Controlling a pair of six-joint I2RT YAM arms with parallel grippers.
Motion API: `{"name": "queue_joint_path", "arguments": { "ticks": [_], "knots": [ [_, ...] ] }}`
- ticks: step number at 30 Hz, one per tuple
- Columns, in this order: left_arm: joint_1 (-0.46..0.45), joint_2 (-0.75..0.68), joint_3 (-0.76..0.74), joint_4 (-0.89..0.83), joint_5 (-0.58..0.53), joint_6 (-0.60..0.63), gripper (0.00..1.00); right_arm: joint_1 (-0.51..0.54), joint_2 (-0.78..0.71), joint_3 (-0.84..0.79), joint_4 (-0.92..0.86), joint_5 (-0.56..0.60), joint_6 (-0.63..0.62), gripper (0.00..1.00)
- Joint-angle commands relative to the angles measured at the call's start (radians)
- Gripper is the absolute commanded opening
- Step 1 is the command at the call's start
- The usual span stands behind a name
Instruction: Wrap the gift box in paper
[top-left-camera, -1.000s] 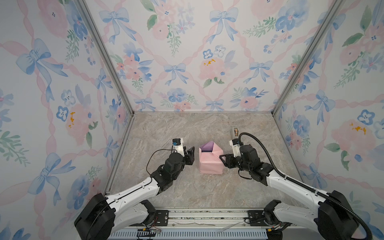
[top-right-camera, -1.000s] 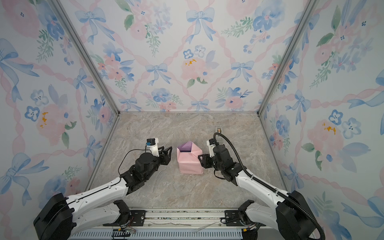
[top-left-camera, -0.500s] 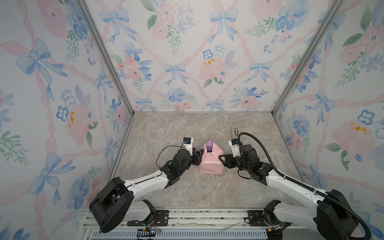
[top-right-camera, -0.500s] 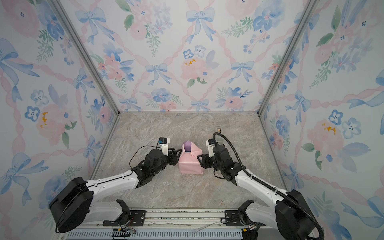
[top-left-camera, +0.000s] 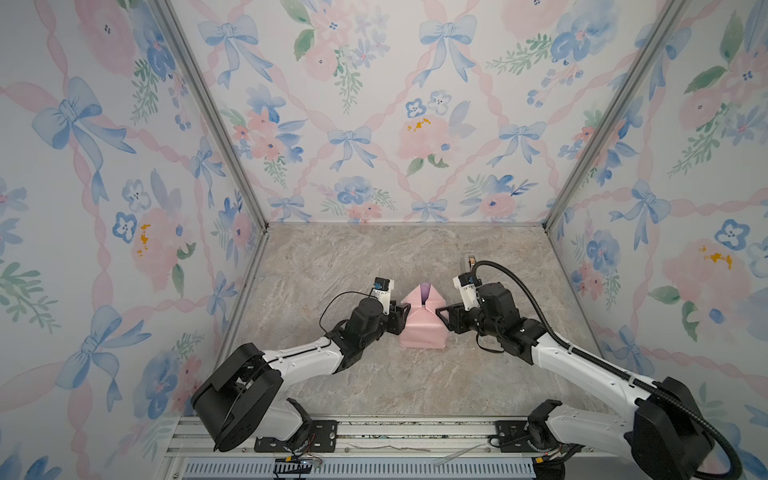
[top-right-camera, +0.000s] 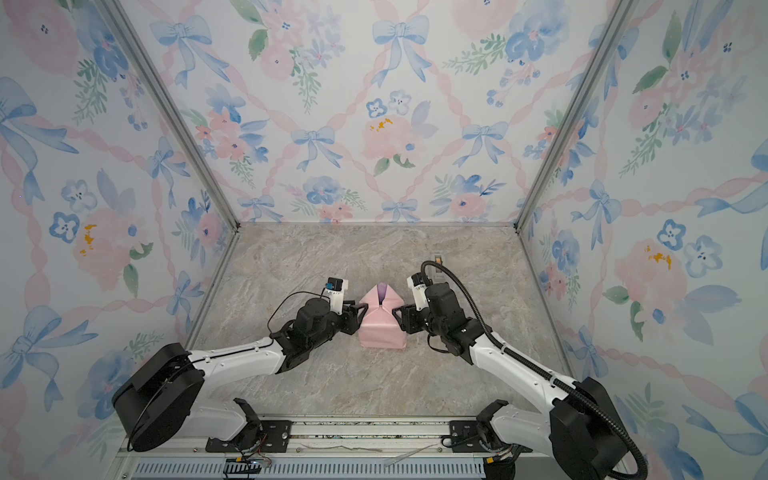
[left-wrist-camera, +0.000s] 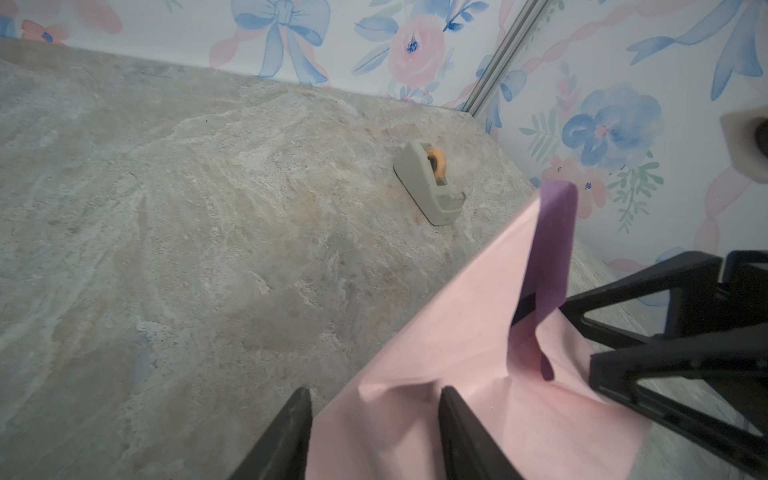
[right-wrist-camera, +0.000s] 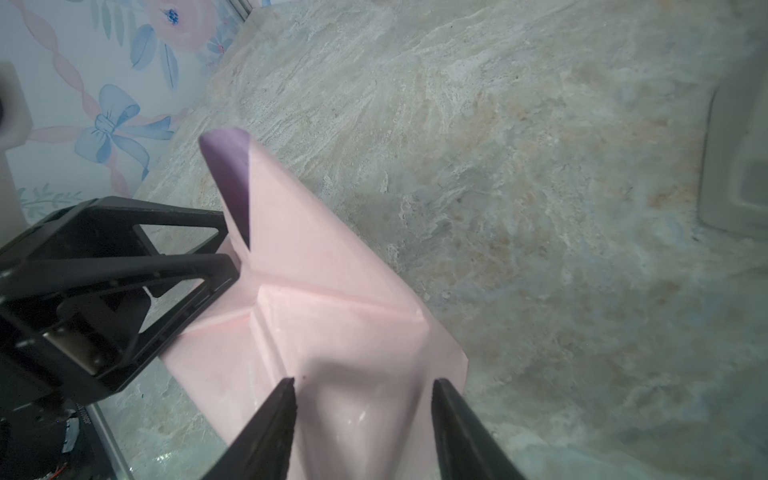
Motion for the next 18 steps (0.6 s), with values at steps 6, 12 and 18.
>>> {"name": "queue_joint_path", "arguments": {
  "ticks": [6,12,18],
  "knots": [
    [0.055,-0.028,-0.014,-0.018,0.111,0.098,0.53,-0.015,0.092,0.082,-0.035,-0.08,-0.083,0.54],
    [0.117,0.014,0.066,-0.038,0.261,0.238,0.5,-0.006,0.12,0.066,-0.094,-0.082,-0.137,0.53],
    [0.146,0.098,0.12,-0.046,0.39,0.294,0.5,-0.005,0.148,0.08,-0.146,-0.091,-0.182,0.52]
  ]
}}
